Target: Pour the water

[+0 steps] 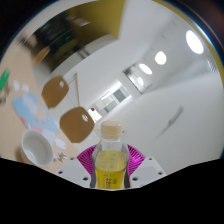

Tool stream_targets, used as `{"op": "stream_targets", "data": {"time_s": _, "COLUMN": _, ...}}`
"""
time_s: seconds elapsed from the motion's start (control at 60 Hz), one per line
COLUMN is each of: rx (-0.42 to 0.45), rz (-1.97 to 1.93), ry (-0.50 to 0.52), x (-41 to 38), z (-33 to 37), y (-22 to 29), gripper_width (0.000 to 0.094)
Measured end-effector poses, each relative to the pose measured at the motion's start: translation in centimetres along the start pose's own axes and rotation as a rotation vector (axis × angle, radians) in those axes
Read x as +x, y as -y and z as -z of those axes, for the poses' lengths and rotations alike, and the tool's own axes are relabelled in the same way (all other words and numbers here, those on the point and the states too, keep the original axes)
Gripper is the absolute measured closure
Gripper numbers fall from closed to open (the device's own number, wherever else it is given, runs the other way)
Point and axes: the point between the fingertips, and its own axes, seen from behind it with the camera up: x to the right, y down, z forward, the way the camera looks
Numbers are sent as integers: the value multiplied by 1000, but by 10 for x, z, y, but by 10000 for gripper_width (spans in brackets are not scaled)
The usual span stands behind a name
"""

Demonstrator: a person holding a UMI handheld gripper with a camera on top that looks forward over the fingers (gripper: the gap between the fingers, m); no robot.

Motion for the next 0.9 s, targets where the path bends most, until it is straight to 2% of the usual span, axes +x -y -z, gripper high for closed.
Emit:
{"op": "stream_targets", "data": {"time_s": 0.1, "rx": -66, "rz": -632, "ry": 137, "x": -35, "z": -6, "y": -35, "gripper_width": 546}}
{"op": "stream_targets", "data": {"time_s": 0.15, "rx": -67, "rz": -788, "ry": 197, "x": -54, "z": -6, "y": -50, "gripper_width": 544}}
{"op": "stream_targets", "data": {"time_s": 0.167, "rx": -42, "rz": -853, "ry": 172, "x": -49, "z": 8, "y": -60, "gripper_width": 545}}
{"op": "stream_targets", "data": {"time_s": 0.183, "rx": -75, "rz": -849, "ry": 221, "x": -52, "z": 0, "y": -68, "gripper_width": 544}}
{"op": "stream_targets", "data": {"time_s": 0.233, "rx": -107, "rz": -876, "ry": 271, "x": -60, "z": -1, "y": -78, "gripper_width": 545}}
{"op": "stream_targets", "data": {"time_s": 0.267, "rx": -65, "rz": -942, "ry": 240, "x": -89, "z": 15, "y": -93, "gripper_width": 545}}
{"op": "stream_targets", "data": {"time_s": 0.317, "rx": -107, "rz": -902, "ry": 307, "x": -79, "z": -1, "y": -88, "gripper_width": 545}}
{"op": "stream_targets", "data": {"time_s": 0.417, "rx": -37, "rz": -925, "ry": 283, "x": -101, "z": 18, "y": -97, "gripper_width": 545}}
{"op": "stream_targets", "data": {"time_s": 0.433, "rx": -67, "rz": -890, "ry": 324, "x": -79, "z": 5, "y": -93, "gripper_width": 546}}
{"op": "stream_targets", "data": {"time_s": 0.467, "rx": -49, "rz": -890, "ry": 306, "x": -88, "z": 10, "y": -93, "gripper_width": 530}}
{"op": "stream_targets", "data": {"time_s": 0.6, "rx": -57, "rz": -861, "ry": 314, "x": -88, "z": 8, "y": -96, "gripper_width": 389}}
{"op": "stream_targets", "data": {"time_s": 0.633, "rx": -91, "rz": -842, "ry": 325, "x": -91, "z": 11, "y": -102, "gripper_width": 251}}
{"op": "stream_targets", "data": {"time_s": 0.667, "rx": -122, "rz": -823, "ry": 343, "x": -94, "z": 16, "y": -108, "gripper_width": 50}}
{"op": "stream_targets", "data": {"time_s": 0.717, "rx": -137, "rz": -832, "ry": 346, "x": -88, "z": 27, "y": -115, "gripper_width": 98}}
{"op": "stream_targets", "data": {"time_s": 0.9, "rx": -165, "rz": -944, "ry": 400, "x": -78, "z": 98, "y": -129, "gripper_width": 78}}
